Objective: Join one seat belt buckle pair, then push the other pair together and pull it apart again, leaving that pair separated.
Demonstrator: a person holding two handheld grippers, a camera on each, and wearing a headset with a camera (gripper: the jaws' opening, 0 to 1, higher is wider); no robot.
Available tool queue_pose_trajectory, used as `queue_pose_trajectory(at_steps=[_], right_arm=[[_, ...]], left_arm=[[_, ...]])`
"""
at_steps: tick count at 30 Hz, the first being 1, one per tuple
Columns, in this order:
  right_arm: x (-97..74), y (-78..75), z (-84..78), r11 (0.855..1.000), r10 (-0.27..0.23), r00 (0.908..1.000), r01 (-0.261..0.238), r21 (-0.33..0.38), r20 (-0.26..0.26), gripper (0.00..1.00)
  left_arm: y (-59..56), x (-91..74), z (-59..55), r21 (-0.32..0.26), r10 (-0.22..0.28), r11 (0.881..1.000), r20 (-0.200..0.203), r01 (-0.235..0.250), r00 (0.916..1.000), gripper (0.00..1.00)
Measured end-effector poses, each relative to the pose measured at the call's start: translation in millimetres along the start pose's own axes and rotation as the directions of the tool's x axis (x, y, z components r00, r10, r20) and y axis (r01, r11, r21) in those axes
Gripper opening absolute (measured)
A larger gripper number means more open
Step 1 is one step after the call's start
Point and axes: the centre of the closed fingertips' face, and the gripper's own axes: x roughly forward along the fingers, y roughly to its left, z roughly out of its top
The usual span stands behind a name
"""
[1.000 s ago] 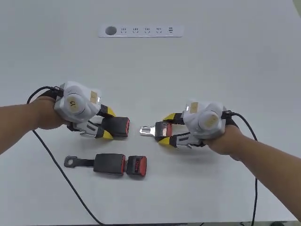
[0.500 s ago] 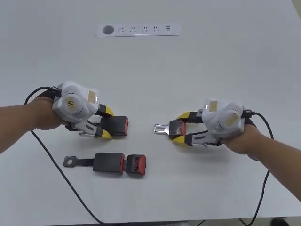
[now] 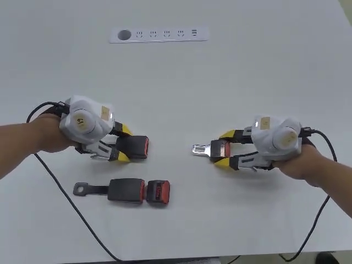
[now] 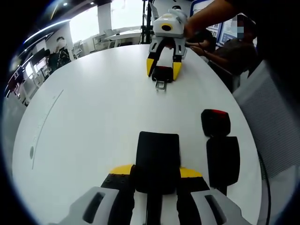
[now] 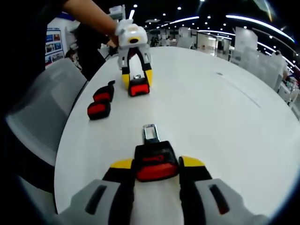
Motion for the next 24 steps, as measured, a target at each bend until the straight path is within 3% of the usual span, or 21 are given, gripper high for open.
queue_pose_trajectory(at_steps=[15,18,20,21,24], right_arm=[[-7.1,4.5,-0.6,1.000,0.012,0.9998,-0.012,0.003,-0.016,0.38],[-6.6,7.4,-2.5,0.999,0.014,0.9995,-0.015,-0.045,-0.029,0.44],[-6.9,8.0,-2.4,1.000,0.002,0.9997,-0.003,-0.021,-0.023,0.50],[-7.3,6.6,0.8,1.000,-0.015,0.9999,0.015,0.014,-0.002,0.53],[-12.1,-1.9,11.9,0.991,-0.078,0.9952,0.071,0.117,0.060,0.63]], left_arm=[[0.2,0.9,1.0,-0.010,0.011,1.000,-0.005,-0.011,0.9999,0.36],[0.0,1.1,1.8,-0.029,0.018,0.999,-0.014,-0.019,0.9997,0.37],[-6.2,1.0,7.7,-0.128,-0.008,0.992,0.021,0.011,0.9998,0.42],[-6.9,-0.1,6.5,-0.151,-0.009,0.988,0.015,0.011,0.9998,0.50],[-4.5,-6.2,8.1,-0.151,0.023,0.988,0.022,-0.019,0.9995,0.65]])
